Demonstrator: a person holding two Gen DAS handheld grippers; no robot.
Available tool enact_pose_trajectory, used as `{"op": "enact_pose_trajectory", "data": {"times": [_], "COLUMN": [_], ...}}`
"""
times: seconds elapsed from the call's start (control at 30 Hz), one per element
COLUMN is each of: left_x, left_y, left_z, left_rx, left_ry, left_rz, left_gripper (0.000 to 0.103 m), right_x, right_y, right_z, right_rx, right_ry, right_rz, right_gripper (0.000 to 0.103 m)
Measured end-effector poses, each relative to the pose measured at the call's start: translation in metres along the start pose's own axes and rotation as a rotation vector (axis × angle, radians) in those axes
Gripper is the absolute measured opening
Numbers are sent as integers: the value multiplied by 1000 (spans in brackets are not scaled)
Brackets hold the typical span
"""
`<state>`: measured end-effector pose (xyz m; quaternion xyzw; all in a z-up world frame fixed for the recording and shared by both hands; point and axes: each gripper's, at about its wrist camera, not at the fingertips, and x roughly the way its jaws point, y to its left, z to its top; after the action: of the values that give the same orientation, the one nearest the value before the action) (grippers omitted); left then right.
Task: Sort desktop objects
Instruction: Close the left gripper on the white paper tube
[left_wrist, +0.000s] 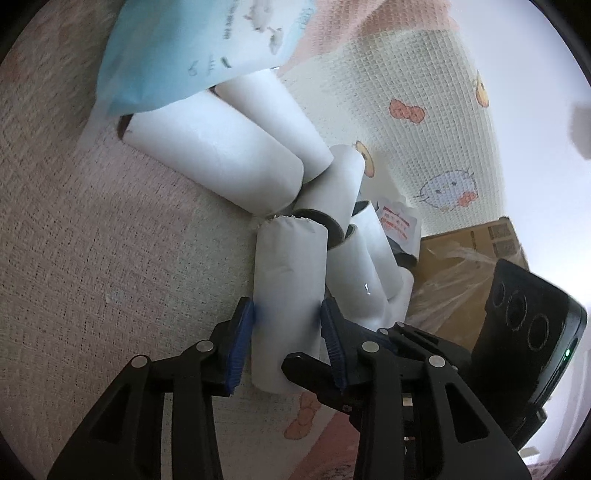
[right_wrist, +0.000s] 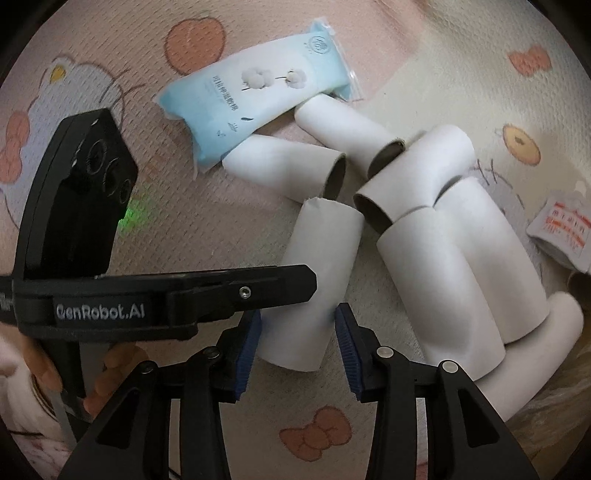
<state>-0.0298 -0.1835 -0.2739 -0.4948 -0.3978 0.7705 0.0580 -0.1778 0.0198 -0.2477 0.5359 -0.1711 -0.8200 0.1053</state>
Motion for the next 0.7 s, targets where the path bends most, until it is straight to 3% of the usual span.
{"op": "enact_pose_trajectory", "data": {"times": [0.4,0.6,0.7], "left_x": [1,-20,-31], "left_y": [-13,-48,-57], "left_z": [-4,-17,-18], "left_rx": [65,258,275], "left_ry": [-11,-93,-127], "left_rz": [59,198,184], "left_gripper": [41,41,40], "right_x": [5,0,-2], "right_y": [-13,3,12], "right_z": [0,0,2], "right_rx": [78,7,-36], "right_ry": [-1,-34,-50], "right_rz": [35,2,-5], "right_gripper": [43,45,45]}}
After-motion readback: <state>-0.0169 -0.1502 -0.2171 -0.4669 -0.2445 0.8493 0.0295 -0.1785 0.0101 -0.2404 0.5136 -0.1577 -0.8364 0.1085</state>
